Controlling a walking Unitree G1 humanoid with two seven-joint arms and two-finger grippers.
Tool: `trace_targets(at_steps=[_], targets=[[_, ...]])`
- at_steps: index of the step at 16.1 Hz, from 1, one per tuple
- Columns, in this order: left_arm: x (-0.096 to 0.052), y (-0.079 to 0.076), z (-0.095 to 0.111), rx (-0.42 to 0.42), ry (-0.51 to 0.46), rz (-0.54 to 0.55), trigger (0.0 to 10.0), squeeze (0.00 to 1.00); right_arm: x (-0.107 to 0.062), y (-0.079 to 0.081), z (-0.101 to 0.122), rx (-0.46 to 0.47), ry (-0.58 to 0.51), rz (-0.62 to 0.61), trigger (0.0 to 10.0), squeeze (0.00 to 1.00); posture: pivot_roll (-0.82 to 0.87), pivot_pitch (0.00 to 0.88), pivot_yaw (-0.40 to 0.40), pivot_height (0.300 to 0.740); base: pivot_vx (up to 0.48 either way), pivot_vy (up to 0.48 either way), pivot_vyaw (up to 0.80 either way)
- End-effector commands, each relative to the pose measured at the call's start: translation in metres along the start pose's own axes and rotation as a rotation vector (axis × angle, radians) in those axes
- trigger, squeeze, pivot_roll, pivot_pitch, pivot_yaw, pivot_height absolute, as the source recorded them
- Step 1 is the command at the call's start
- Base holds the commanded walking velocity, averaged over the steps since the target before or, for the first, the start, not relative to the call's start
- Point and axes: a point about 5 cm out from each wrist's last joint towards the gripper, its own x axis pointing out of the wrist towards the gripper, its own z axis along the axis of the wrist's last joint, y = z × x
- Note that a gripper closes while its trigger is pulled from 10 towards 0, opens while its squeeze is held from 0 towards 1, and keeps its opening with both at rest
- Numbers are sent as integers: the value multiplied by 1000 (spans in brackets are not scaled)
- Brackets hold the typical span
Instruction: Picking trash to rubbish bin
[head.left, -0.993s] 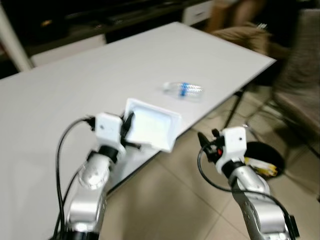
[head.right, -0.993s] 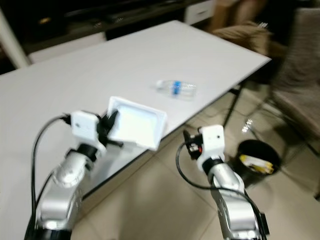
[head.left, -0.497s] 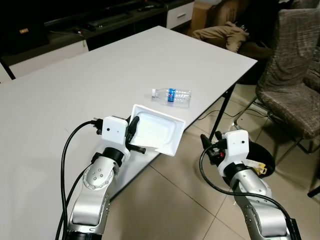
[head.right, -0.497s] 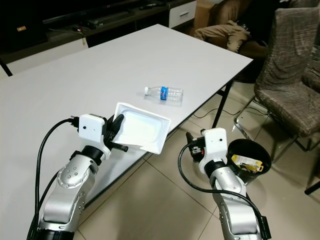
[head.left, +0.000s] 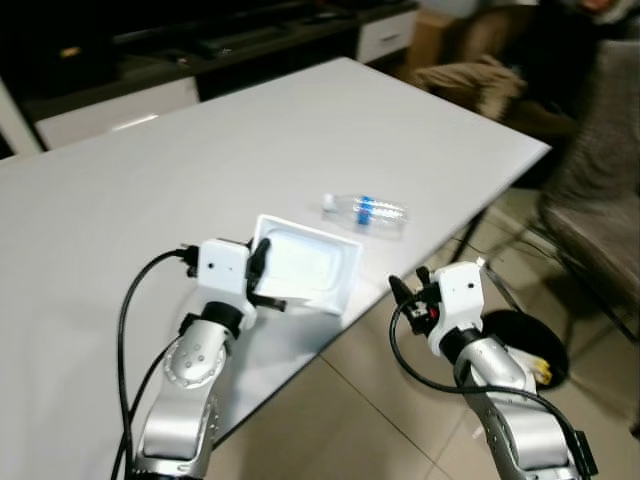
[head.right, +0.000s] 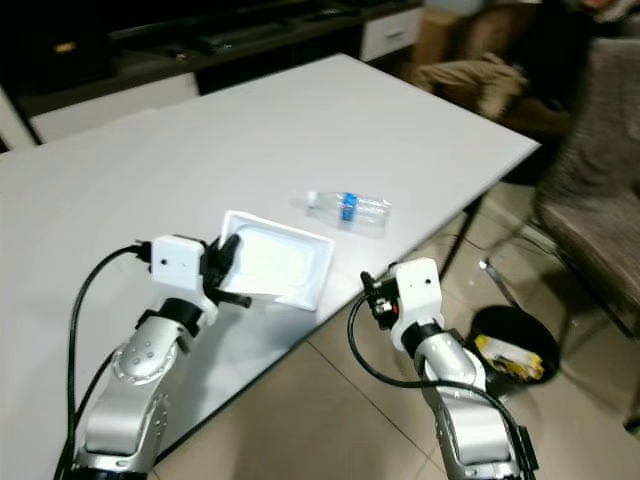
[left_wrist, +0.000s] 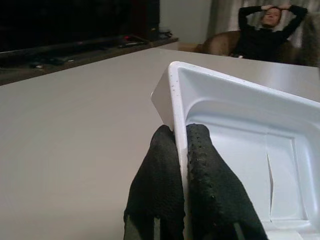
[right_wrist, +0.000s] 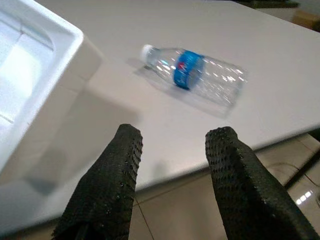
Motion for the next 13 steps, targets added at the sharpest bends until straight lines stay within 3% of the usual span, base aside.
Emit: trace_targets(at_steps=[1, 13], targets=[[1, 0, 4, 7, -10, 6, 10000, 0, 0, -2, 1, -15, -6, -3, 10000, 0, -116, 0, -37, 740, 416, 0, 0], [4, 3, 6, 21, -13, 14, 10000, 0, 0, 2, 0, -72, -2, 55, 10000, 0, -114, 0, -34, 740, 418, 0, 0]])
